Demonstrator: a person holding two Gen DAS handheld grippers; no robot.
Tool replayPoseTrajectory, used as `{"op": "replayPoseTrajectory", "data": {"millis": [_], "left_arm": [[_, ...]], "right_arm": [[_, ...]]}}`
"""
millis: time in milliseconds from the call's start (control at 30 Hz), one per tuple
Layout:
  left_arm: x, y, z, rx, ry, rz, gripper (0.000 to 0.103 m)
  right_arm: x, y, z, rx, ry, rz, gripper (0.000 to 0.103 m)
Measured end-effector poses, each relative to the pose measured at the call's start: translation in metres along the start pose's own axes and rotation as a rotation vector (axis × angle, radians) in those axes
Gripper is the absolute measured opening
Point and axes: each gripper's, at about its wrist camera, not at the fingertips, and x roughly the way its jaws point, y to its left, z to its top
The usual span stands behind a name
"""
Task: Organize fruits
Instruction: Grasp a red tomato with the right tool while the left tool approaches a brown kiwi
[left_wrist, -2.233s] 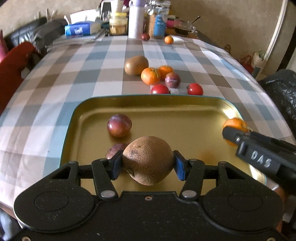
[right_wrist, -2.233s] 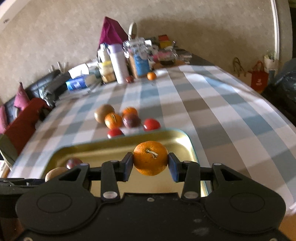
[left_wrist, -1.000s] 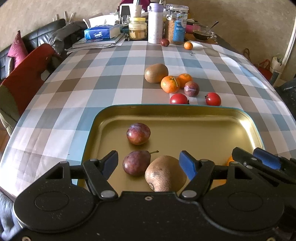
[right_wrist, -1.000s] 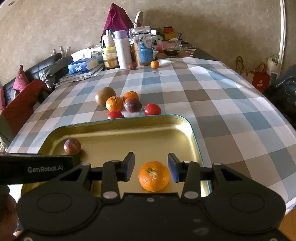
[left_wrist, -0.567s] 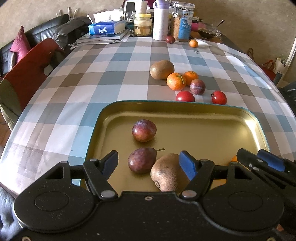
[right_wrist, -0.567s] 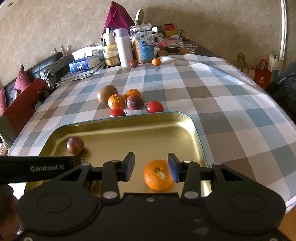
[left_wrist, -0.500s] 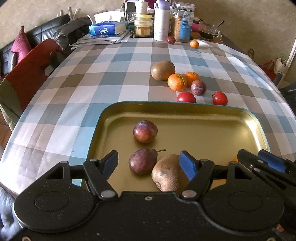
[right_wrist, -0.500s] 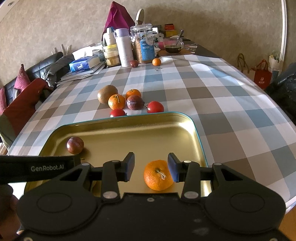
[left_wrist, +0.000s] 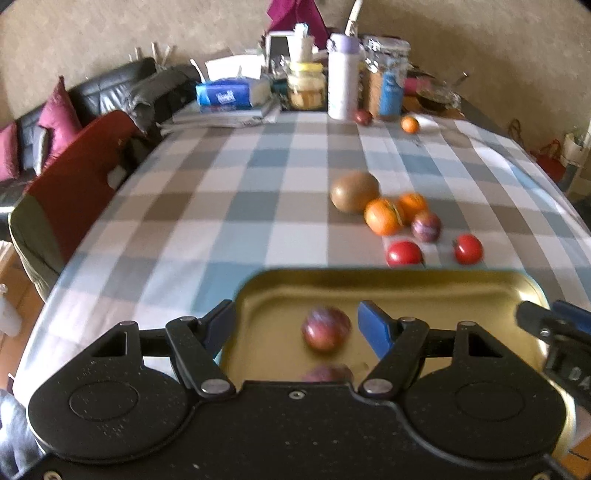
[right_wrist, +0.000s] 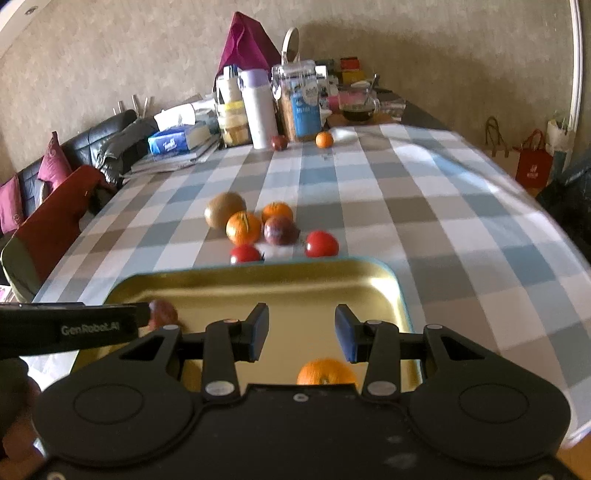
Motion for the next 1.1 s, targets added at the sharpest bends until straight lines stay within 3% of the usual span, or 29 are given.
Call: {"op": "replayPoseTrajectory", "data": {"millis": [200, 467, 1100], "left_arm": [[0.015, 0.013, 0.024, -0.040, -0.022, 0.005, 0.075], [0.046, 0.015, 0.046, -0.046, -0.011, 0.025, 0.075], [0.086, -0.005, 0.056, 0.020, 0.015, -0.089, 0.075]], "right_arm": [[0.016, -0.005, 0.022, -0.010, -0.014, -0.021, 0.043], [0.059, -0.017, 0.044, 0.037, 0.064, -0.011, 0.043], [0.135, -0.020, 0.058, 0.030, 0.171, -0.038, 0.043]]}}
